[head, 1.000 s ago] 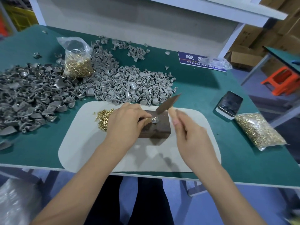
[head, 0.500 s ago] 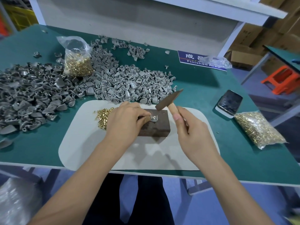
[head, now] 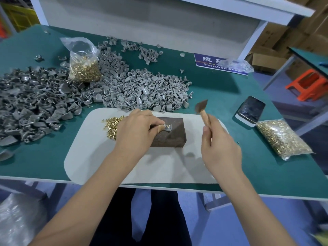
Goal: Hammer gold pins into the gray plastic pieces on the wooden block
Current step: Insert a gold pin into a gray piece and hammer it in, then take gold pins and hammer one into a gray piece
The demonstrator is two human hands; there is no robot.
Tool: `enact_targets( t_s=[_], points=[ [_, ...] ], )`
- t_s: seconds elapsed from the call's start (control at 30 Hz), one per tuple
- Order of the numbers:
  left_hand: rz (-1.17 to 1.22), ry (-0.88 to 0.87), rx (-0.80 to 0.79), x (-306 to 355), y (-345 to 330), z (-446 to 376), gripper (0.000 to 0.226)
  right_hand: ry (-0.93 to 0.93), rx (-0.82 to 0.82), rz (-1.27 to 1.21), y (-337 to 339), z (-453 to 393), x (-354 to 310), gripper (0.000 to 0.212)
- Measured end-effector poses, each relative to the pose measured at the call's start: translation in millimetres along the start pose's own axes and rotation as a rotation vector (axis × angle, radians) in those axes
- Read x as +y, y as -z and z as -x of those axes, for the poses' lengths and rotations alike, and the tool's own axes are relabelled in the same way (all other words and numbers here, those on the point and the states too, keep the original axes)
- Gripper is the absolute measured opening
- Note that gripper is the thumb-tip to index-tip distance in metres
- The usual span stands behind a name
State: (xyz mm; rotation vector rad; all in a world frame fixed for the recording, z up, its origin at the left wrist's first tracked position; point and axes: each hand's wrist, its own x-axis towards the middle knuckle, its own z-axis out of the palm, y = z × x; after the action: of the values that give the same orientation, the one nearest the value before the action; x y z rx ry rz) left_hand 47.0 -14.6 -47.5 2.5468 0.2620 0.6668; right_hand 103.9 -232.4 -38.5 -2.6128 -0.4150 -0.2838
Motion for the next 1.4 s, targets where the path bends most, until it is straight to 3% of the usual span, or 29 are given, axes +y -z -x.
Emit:
enact_targets(
  t_s=[0.17, 0.33, 0.47, 0.53, 0.83, 1.13, 1.4],
  points=[
    [0.015, 0.008, -0.013, -1, 0, 0, 0.012, -0.172, -0.142, 0.212, -10, -5, 13, 0.042],
    [0.031, 0.037, -0.013, 1, -1, 2, 0.012, -0.016, -0.179, 0.522, -13, 0, 3, 0.040],
    [0.033, 0.053, -0.012, 6, -1, 3, 0.011, 0.199, 0.042, 0.017, -7, -4, -22, 0.029],
    [0.006, 0.041, -0.006, 10, -1, 3, 0.012, 0.311, 0.000, -0.088, -9, -5, -42, 0.025],
    [-0.034, 0.143, 0.183, -40, 35, 35, 0.012, 0.466, -0.125, -0.114, -48, -21, -117, 0.003],
    [-0.199, 0.380, 0.379, -138, 90, 66, 0.010, 0.686, -0.218, -0.242, -129, -18, -232, 0.004],
    [-0.379, 0.510, 0.456, -184, 109, 71, 0.019, 0.661, -0.217, -0.304, -185, -10, -293, 0.011]
  ],
)
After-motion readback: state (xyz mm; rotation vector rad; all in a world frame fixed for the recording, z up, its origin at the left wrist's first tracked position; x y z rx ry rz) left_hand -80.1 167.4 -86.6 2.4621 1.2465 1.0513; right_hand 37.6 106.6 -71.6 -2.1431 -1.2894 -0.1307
